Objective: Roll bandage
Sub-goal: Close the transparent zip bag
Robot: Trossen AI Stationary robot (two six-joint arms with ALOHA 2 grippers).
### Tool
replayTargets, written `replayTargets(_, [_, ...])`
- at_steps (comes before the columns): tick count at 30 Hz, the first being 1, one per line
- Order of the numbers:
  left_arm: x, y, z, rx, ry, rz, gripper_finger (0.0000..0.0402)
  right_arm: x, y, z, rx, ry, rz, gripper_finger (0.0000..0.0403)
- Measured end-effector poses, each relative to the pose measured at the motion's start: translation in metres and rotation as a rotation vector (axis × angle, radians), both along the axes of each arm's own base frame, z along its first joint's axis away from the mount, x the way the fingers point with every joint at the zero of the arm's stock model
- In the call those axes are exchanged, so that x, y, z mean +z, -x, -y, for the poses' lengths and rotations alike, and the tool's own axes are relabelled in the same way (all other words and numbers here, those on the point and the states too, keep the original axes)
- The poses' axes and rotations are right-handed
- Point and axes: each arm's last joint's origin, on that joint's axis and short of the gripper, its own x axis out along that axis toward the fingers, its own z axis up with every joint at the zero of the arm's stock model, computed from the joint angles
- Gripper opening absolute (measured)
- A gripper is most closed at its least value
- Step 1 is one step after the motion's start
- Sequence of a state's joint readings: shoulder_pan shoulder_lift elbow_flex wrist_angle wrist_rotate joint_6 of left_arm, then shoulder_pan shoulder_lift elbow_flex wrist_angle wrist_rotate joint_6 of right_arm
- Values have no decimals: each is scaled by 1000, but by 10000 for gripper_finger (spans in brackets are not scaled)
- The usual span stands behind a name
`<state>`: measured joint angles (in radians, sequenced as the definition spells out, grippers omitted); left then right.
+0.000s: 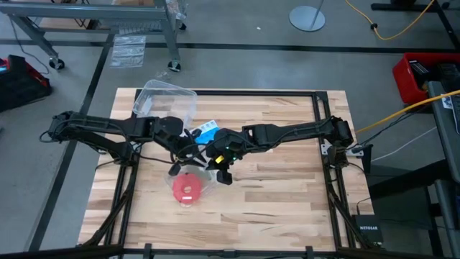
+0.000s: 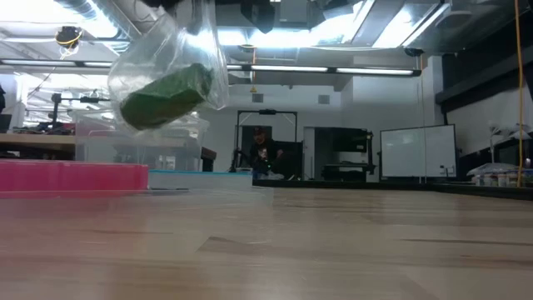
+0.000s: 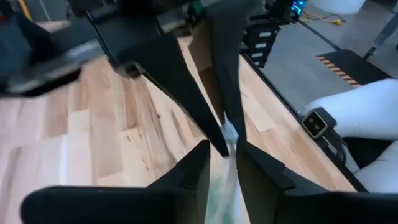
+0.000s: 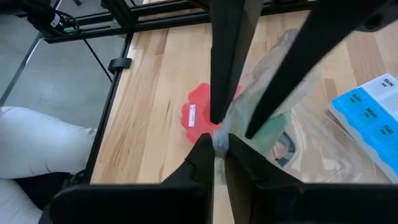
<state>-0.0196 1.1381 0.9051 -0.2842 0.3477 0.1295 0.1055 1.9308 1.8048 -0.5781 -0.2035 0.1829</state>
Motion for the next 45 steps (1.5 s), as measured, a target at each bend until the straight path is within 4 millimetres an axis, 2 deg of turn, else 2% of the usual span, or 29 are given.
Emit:
replayTargets(9, [-2, 1, 0, 2, 20, -36, 39, 0, 0, 0, 2, 3, 7, 21])
replayTargets(14, [-2, 1, 0, -1, 16, -34, 5, 1, 0, 0, 2, 3, 9, 21])
replayTargets(17, [-2, 1, 0, 3, 22, -38, 3, 0, 0, 0, 2, 3, 9, 25])
replayTargets(20, [-3, 2, 0, 11, 35, -53, 1, 1, -1, 1, -34, 4, 6, 46])
replayTargets(29, [-6, 4, 0, 19, 45, -99, 0, 6, -5, 3, -99, -2, 67, 152])
replayTargets(33, [-6, 4, 0, 20, 46, -99, 0, 6, -5, 2, -102, -5, 66, 175])
replayTargets(38, [-6, 4, 0, 20, 46, -97, 0, 5, -5, 2, -114, -21, 59, 165])
replayTargets(45, [-6, 4, 0, 20, 46, -97, 0, 5, -5, 2, -114, -21, 59, 96])
